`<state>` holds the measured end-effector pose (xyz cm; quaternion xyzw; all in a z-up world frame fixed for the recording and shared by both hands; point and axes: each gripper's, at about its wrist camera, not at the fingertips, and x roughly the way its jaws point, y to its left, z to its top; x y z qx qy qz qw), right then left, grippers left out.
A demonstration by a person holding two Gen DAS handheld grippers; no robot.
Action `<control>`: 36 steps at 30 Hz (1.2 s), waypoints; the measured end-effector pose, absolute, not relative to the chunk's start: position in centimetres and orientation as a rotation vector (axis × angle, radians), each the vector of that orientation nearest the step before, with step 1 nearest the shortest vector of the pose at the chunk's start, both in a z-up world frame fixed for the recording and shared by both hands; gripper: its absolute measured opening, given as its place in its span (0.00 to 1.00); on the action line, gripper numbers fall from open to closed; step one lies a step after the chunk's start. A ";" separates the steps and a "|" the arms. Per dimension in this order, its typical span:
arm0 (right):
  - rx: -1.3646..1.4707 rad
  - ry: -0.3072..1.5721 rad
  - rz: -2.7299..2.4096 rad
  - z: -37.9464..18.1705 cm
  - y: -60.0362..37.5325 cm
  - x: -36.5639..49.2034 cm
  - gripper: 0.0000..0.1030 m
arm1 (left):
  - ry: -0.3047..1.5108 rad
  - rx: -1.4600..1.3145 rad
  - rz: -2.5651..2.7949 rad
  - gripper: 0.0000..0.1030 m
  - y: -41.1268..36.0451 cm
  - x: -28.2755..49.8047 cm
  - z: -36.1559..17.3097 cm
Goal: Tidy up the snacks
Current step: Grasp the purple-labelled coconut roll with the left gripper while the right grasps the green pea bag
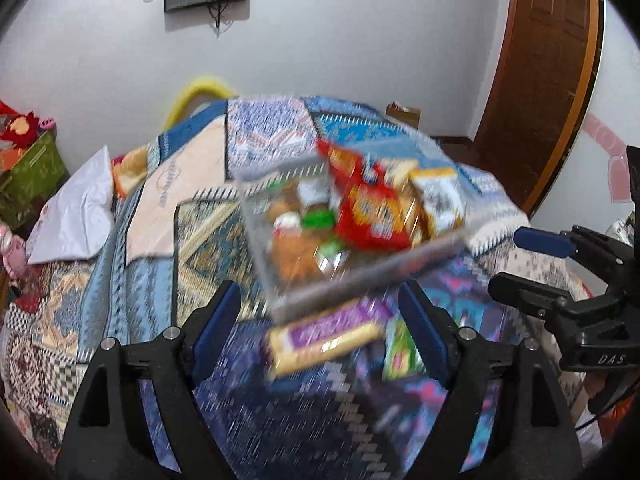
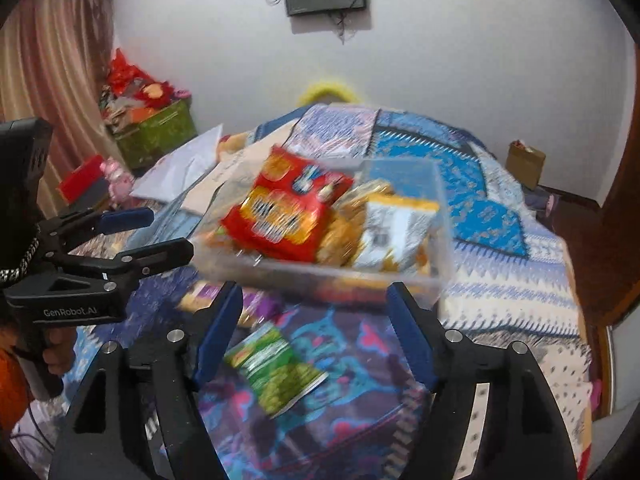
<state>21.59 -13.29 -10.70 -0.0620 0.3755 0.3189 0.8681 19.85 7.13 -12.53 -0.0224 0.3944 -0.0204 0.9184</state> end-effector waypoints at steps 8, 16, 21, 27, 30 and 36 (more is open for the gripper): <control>-0.205 0.921 0.729 -15.3 -10.9 20.6 0.69 | 0.917 -0.064 -0.025 0.79 8.9 17.7 -16.6; -0.246 1.008 0.749 -17.5 -9.6 21.5 0.69 | 0.931 -0.052 -0.079 0.79 8.4 19.1 -18.0; -0.339 1.007 0.725 -18.3 -8.5 21.4 0.68 | 0.910 -0.019 -0.122 0.79 7.8 21.4 -18.3; -0.309 0.984 0.727 -17.9 -9.2 21.6 0.50 | 0.932 -0.015 -0.139 0.79 8.2 23.7 -19.8; -0.285 0.967 0.727 -17.4 -10.0 21.5 0.42 | 0.958 -0.070 -0.191 0.79 8.4 24.0 -20.4; -0.274 0.938 0.684 -16.7 -12.0 20.9 0.37 | 0.956 -0.072 -0.231 0.79 7.5 22.8 -20.5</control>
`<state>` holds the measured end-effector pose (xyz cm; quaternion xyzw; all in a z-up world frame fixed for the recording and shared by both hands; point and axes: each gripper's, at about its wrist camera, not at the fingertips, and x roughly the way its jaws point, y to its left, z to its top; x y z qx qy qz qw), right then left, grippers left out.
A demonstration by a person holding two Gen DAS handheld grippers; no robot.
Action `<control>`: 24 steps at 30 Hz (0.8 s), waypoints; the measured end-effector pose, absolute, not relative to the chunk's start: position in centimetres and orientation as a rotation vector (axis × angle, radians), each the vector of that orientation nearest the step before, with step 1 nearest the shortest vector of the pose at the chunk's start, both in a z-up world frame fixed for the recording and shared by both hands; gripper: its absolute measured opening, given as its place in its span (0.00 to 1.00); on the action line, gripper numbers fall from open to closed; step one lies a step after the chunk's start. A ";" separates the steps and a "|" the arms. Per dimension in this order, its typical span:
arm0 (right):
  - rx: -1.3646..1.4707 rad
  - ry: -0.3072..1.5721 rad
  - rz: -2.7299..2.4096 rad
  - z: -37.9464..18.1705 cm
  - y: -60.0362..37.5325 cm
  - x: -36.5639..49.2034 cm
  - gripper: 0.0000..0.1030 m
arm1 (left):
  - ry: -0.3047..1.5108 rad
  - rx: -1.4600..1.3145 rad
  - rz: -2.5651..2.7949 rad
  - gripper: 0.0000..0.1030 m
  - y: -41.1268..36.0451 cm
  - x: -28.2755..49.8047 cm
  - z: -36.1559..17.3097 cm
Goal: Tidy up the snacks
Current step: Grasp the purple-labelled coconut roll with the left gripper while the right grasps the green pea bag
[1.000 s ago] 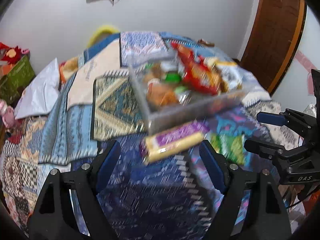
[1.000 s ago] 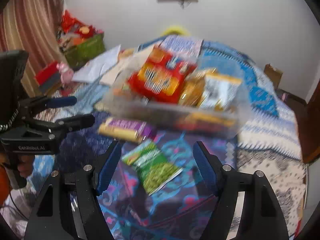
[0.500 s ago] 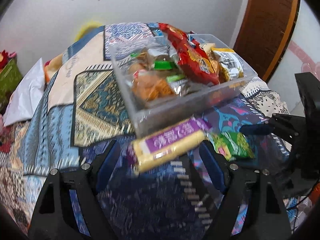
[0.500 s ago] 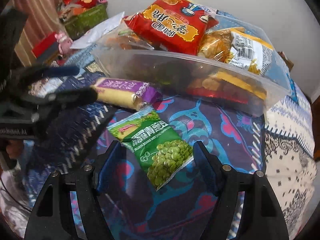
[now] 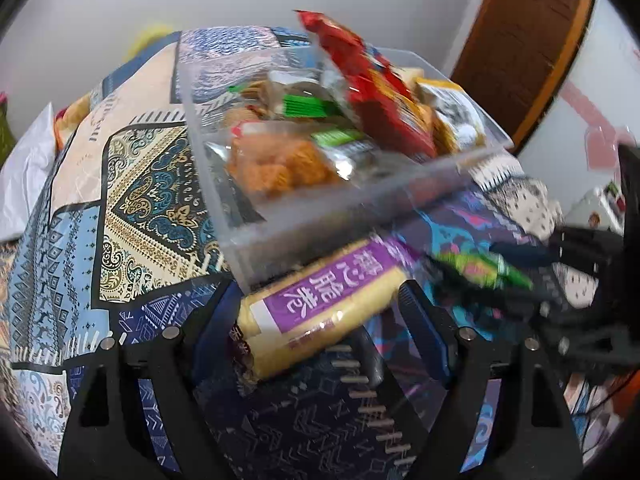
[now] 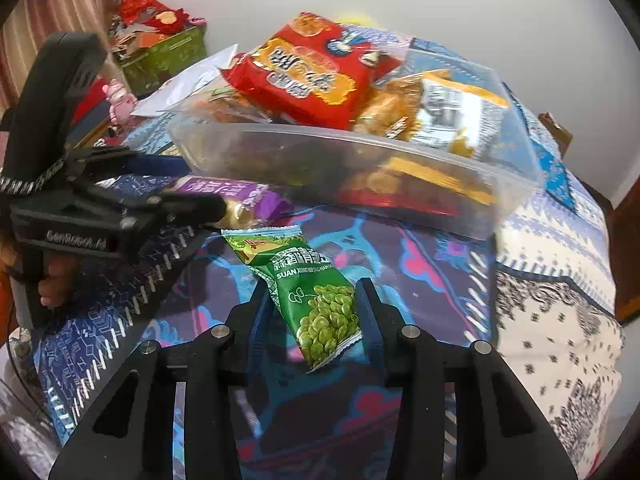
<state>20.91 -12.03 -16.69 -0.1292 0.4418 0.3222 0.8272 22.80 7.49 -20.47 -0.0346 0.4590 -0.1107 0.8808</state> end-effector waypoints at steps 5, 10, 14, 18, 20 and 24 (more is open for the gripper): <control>-0.272 0.925 0.629 -16.0 -14.1 20.3 0.37 | 0.969 -0.048 -0.279 0.78 6.1 20.4 -19.6; -0.258 0.943 0.652 -15.6 -15.1 19.5 0.37 | 0.991 -0.060 -0.379 0.78 4.5 17.6 -18.6; -0.255 0.959 0.687 -15.5 -15.5 19.1 0.37 | 0.961 -0.021 -0.333 0.78 4.1 16.7 -17.4; -0.257 0.944 0.696 -15.2 -14.7 19.2 0.52 | 0.934 -0.031 -0.294 0.78 4.9 18.0 -16.6; -0.270 0.934 0.702 -15.3 -14.3 19.3 0.55 | 0.937 -0.022 -0.295 0.78 4.9 19.0 -16.8; -0.267 0.971 0.733 -16.2 -13.8 20.4 0.57 | 0.980 0.017 -0.284 0.78 4.4 21.6 -18.4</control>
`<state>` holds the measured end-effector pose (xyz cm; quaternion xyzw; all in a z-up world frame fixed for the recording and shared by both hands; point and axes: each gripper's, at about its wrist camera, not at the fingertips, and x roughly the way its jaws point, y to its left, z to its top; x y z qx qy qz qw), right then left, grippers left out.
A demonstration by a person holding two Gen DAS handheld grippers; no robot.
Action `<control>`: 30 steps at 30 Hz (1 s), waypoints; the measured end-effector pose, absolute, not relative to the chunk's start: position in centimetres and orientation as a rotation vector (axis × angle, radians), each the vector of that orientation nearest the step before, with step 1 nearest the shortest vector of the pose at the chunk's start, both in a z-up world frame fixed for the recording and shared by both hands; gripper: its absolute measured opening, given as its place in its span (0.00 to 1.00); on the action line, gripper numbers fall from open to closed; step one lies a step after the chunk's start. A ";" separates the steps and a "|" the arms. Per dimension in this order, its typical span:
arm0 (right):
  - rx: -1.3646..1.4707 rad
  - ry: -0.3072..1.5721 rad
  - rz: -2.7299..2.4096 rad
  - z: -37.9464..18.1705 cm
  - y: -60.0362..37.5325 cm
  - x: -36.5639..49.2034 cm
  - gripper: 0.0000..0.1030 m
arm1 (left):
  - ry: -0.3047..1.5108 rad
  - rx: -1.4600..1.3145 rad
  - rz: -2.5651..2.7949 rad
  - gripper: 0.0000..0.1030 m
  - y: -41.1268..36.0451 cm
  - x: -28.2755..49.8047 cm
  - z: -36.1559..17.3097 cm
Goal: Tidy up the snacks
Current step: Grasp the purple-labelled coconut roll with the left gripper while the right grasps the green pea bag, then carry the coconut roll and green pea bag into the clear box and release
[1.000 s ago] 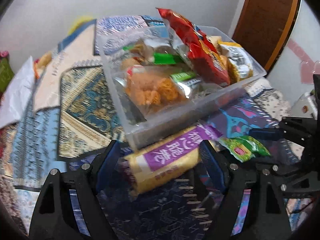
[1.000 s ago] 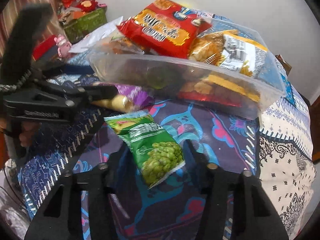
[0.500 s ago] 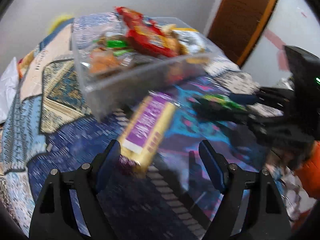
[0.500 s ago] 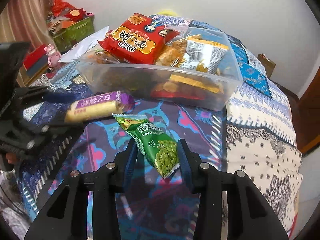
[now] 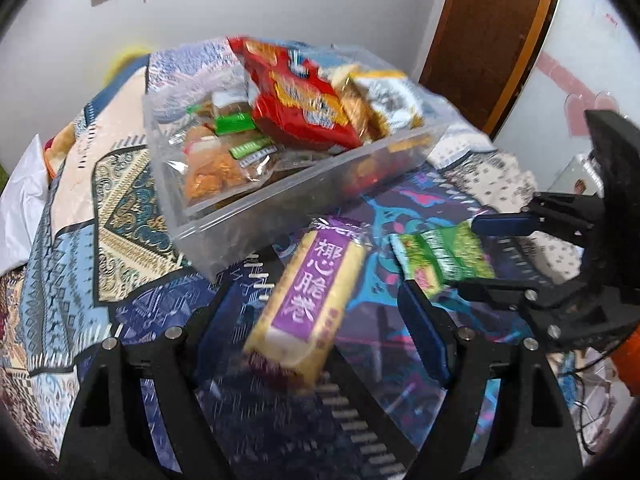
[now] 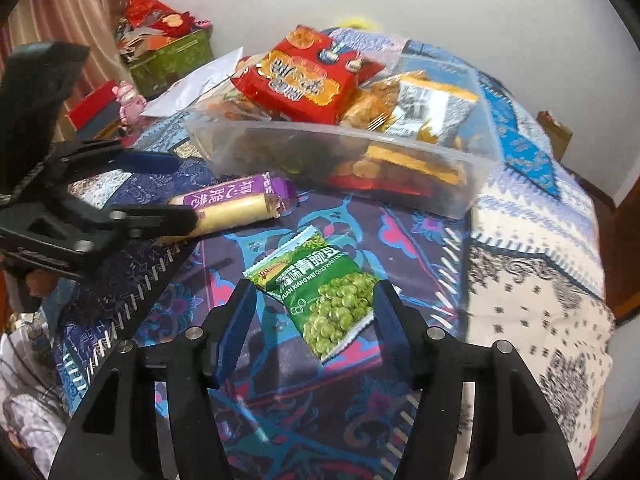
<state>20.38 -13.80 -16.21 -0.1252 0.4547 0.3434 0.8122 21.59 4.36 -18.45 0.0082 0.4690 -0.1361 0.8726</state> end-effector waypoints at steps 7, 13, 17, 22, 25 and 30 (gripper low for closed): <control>-0.283 1.010 0.743 -17.8 -13.2 22.4 0.66 | 1.049 0.026 -0.285 0.63 3.1 23.5 -21.1; -0.287 1.002 0.733 -18.2 -12.6 23.1 0.64 | 1.031 -0.027 -0.292 0.47 3.3 22.9 -21.4; -0.309 0.990 0.704 -18.2 -12.1 23.1 0.46 | 1.016 -0.039 -0.294 0.44 3.2 21.7 -21.3; -0.225 1.006 0.694 -17.9 -13.2 23.0 0.36 | 0.997 -0.067 -0.278 0.44 2.9 19.8 -20.8; -0.232 0.978 0.687 -17.3 -13.5 22.0 0.35 | 0.985 -0.082 -0.264 0.44 3.0 18.9 -20.2; -0.241 0.930 0.671 -16.0 -14.0 20.7 0.35 | 0.936 -0.096 -0.232 0.44 3.3 17.5 -18.2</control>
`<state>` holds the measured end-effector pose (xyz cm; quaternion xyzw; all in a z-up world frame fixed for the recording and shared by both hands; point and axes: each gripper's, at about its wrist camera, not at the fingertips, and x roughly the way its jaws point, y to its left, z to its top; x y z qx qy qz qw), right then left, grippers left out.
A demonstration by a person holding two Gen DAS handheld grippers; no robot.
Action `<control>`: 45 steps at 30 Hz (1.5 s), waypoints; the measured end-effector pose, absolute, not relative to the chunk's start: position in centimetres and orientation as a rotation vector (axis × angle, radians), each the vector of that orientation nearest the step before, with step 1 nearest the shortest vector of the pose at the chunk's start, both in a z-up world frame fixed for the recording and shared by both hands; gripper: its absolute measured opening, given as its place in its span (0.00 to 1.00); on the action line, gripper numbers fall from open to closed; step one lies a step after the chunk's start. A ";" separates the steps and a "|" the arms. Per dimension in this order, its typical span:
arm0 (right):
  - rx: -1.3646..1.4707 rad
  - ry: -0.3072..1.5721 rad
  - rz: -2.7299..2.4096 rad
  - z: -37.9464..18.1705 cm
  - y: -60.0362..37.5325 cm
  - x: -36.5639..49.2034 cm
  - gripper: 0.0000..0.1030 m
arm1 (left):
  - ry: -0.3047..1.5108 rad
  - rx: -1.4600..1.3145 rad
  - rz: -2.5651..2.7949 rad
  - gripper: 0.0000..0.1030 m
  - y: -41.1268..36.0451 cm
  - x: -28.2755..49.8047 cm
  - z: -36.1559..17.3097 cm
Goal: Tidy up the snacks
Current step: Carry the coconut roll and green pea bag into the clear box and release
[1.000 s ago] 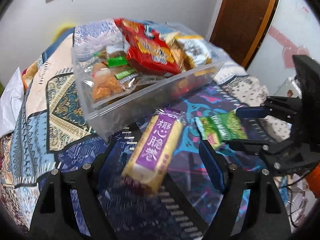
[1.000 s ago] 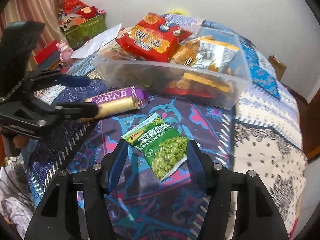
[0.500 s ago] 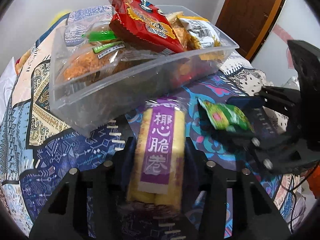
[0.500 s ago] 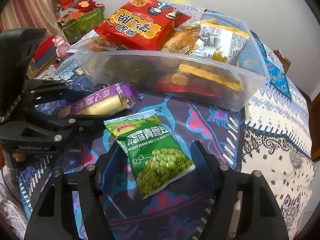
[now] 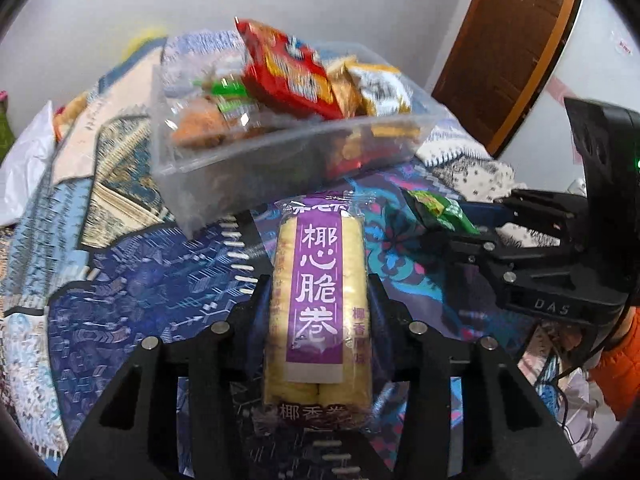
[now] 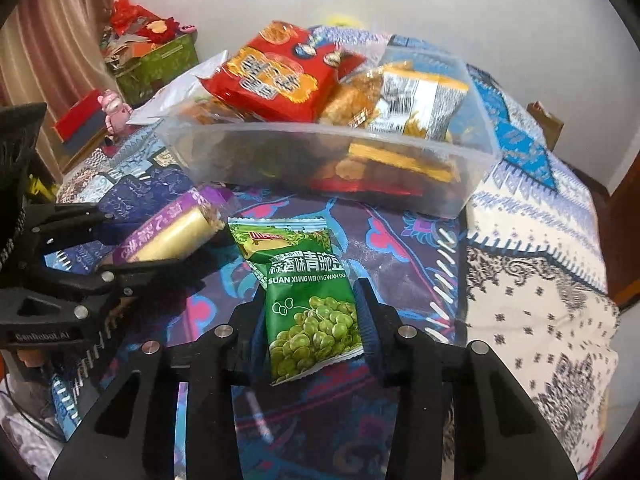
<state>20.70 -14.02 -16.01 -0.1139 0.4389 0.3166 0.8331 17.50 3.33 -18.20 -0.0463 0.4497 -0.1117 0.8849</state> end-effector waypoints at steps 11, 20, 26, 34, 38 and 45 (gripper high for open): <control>-0.199 0.812 0.649 -11.6 -14.8 20.5 0.35 | 0.803 -0.099 -0.194 0.44 4.3 16.1 -12.6; -0.159 0.717 0.635 -8.8 -14.2 21.6 0.35 | 0.691 -0.093 -0.112 0.44 6.3 17.5 -9.2; -0.105 0.675 0.620 -7.5 -13.8 23.5 0.35 | 0.641 -0.093 -0.064 0.44 7.7 19.7 -7.7; -0.081 0.662 0.602 -7.4 -12.7 26.1 0.35 | 0.647 -0.107 -0.016 0.44 9.2 23.8 -8.4; -0.090 0.678 0.593 -8.3 -11.7 27.5 0.35 | 0.685 -0.142 -0.005 0.44 10.0 26.2 -9.9; -0.100 0.733 0.574 -10.6 -10.1 29.8 0.35 | 0.763 -0.169 -0.009 0.44 10.3 30.2 -12.9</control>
